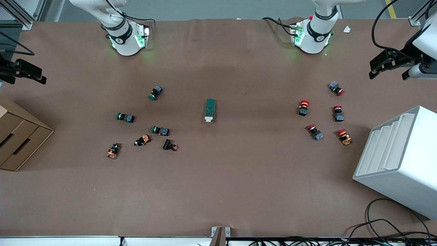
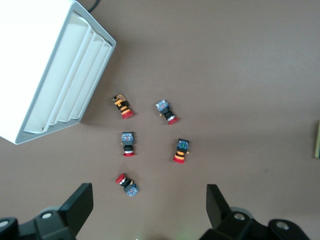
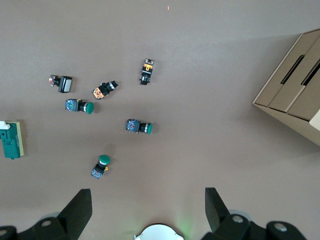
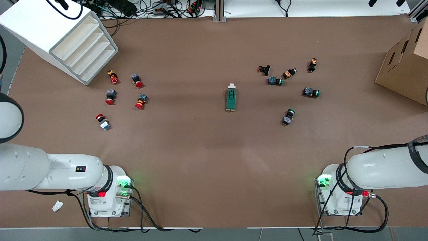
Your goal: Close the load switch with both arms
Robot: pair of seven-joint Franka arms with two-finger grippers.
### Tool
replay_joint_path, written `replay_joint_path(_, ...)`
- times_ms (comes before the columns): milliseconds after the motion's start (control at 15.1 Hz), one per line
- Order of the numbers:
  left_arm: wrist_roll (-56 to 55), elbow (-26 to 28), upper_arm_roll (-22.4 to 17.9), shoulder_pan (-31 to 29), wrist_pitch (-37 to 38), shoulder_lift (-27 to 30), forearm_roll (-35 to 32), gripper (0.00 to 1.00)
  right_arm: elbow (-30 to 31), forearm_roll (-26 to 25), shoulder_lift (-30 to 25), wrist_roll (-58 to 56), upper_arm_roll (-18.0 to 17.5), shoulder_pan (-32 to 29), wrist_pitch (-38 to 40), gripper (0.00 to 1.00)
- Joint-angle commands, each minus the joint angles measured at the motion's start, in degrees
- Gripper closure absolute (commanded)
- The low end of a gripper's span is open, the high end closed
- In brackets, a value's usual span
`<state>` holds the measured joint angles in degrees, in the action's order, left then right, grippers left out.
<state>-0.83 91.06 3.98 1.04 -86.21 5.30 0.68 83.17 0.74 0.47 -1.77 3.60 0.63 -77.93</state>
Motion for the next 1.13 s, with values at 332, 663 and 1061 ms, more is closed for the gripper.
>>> replay_joint_path(332, 2.5, 2.5, -3.8, 2.8, 1.8, 2.7, 3.3, 0.00, 7.4, -1.3, -6.3, -0.3, -2.7, -1.5, -3.1, 0.00)
replay_joint_path(663, 0.5, 1.8, -2.9, 2.8, 1.7, 2.3, 1.9, 0.00, 6.9, -1.2, -6.1, 0.2, -2.5, -1.5, -2.5, 0.00)
replay_joint_path(1061, -2.9, 1.3, -1.1, 2.8, 1.7, 2.3, -2.0, 0.00, 6.8, -0.5, -6.1, 0.1, -2.6, -2.4, -2.6, 0.00)
